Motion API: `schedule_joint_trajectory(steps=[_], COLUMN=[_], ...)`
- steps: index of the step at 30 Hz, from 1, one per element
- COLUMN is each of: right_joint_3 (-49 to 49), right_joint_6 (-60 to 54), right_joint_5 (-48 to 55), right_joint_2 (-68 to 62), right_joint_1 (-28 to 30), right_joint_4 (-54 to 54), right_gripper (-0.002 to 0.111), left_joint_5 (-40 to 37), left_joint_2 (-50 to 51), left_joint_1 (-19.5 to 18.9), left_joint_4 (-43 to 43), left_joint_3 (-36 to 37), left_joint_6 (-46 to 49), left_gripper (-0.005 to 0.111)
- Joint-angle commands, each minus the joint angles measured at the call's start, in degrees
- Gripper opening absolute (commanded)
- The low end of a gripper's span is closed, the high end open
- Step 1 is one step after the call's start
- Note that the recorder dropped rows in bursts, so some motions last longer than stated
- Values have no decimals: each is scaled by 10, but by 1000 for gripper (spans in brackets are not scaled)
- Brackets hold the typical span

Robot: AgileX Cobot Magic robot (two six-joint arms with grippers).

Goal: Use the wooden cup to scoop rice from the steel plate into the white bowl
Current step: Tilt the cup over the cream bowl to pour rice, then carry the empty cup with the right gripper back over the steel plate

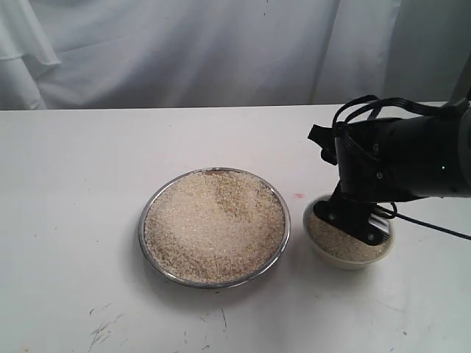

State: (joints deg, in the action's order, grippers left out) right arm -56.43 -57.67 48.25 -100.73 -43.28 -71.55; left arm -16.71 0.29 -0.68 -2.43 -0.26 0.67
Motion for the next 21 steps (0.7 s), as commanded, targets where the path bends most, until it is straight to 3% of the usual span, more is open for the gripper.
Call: schedule_joint_trajectory(steps=[1, 5, 7, 14, 21], right_joint_3=[-5, -32, -56, -205, -240], right_joint_6=[55, 13, -23, -207, -303], right_joint_5=[-99, -267, -301, -295, -273], right_joint_2=[14, 2, -19, -123, -167], right_joint_1=[20, 58, 61, 53, 36], right_joint_4=[70, 281, 355, 578, 590], right_gripper=[0, 0, 0, 0, 0], left_joint_5=[4, 4, 4, 4, 4], left_joint_2=[-3, -3, -3, -3, -3], left_joint_1=[1, 1, 1, 1, 1], left_joint_4=[0, 0, 0, 0, 0], left_joint_3=[3, 3, 3, 3, 3], left_joint_6=[-2, -2, -2, -2, -2], left_gripper=[0, 0, 0, 0, 0])
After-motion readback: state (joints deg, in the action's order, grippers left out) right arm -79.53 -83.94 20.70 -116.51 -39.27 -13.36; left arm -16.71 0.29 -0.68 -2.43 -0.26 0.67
